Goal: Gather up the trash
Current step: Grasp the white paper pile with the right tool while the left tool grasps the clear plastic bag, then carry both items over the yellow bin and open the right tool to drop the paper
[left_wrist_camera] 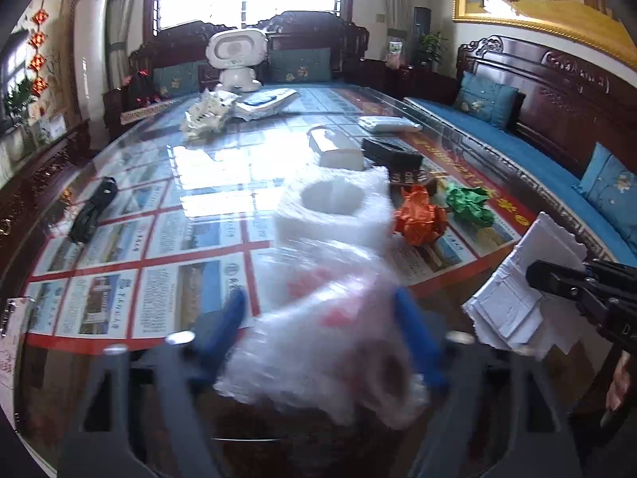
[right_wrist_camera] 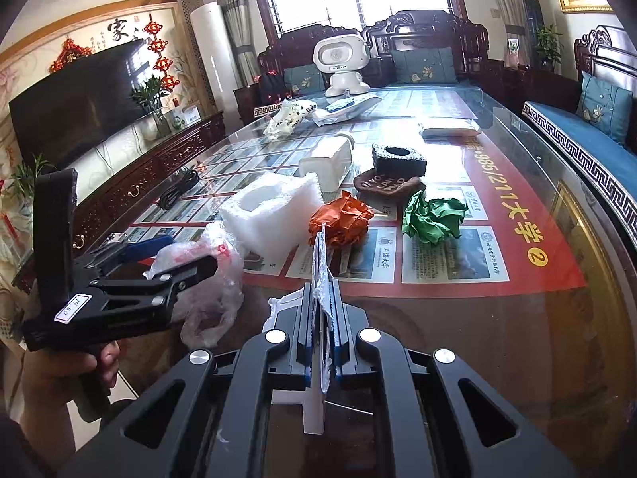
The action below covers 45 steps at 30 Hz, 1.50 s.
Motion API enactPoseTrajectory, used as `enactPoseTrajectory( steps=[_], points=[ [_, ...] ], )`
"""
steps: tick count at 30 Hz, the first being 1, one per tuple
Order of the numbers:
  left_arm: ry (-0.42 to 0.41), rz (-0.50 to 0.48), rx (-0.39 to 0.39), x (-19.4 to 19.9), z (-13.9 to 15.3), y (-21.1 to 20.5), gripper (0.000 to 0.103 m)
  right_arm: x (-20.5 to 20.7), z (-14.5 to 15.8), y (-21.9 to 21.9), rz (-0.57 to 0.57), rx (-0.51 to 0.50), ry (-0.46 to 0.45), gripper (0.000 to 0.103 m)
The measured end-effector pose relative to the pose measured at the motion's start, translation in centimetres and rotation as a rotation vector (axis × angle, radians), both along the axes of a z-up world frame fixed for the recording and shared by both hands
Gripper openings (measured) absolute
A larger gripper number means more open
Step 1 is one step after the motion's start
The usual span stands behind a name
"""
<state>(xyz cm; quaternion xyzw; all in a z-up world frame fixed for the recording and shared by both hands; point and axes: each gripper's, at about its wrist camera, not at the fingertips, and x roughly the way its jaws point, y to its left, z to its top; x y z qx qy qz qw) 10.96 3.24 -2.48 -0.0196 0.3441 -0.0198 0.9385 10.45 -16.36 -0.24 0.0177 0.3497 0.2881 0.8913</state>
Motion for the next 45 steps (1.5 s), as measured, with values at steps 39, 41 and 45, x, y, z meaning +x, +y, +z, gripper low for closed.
enactPoseTrajectory(
  steps=[39,41,45],
  points=[
    [-0.127,-0.237,-0.019,-17.4,4.9,-6.9,0.024,-15.4,4.1,-4.7,-0.052,0.015,-0.152,0.007],
    [-0.115,-0.251,-0.016,-18.7,4.2,-7.4,0.024,-17.0,3.8,-5.2,-0.059,0.009,-0.156,0.007],
    [-0.094,-0.283,-0.014,-21.2,2.8,-8.4,0.024,-20.0,3.0,-5.9,-0.067,-0.009,-0.156,0.007]
  ],
)
